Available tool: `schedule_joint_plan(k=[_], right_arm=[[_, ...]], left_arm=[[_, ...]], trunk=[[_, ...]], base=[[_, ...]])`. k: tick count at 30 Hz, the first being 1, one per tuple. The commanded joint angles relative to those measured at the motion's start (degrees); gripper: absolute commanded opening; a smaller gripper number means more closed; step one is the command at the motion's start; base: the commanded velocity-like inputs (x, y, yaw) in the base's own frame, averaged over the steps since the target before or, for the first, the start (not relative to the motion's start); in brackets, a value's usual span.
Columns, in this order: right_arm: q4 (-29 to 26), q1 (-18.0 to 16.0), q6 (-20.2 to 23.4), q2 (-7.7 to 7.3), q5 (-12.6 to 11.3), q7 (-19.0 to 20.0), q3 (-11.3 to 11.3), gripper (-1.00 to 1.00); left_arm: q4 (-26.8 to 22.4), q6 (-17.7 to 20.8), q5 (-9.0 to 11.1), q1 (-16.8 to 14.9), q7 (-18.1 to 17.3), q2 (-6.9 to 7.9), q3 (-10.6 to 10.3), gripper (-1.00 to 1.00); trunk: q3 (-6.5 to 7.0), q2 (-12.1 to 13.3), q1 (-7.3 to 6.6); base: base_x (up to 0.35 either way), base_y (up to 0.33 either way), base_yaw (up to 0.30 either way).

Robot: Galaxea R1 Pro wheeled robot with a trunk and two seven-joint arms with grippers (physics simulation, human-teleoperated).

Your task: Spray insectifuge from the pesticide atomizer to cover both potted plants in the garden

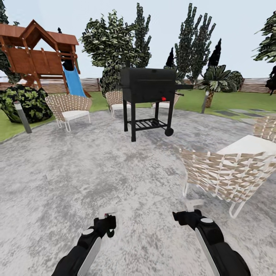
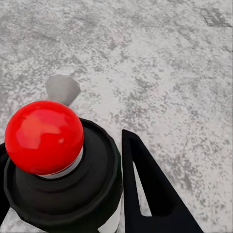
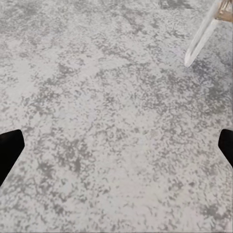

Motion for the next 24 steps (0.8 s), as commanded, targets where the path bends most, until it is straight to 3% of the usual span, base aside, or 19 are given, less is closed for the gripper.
schedule_joint_plan(k=[1, 24], right_arm=[[-0.02, 0.01, -0.01, 0.0, 0.0, 0.01, 0.0, 1.0], [0.29, 0.02, -0.01, 0.0, 0.0, 0.38, -0.01, 1.0]], left_arm=[[-0.01, 0.0, 0.0, 0.0, -0.01, 0.0, -0.02, -1.0], [-0.01, 0.01, 0.29, 0.0, -0.03, -0.05, 0.03, -1.0]], trunk=[[0.0, -0.01, -0.01], [-0.83, -0.01, -0.01]], base=[[0.321, 0.006, 0.029], [0.322, 0.09, 0.001]])
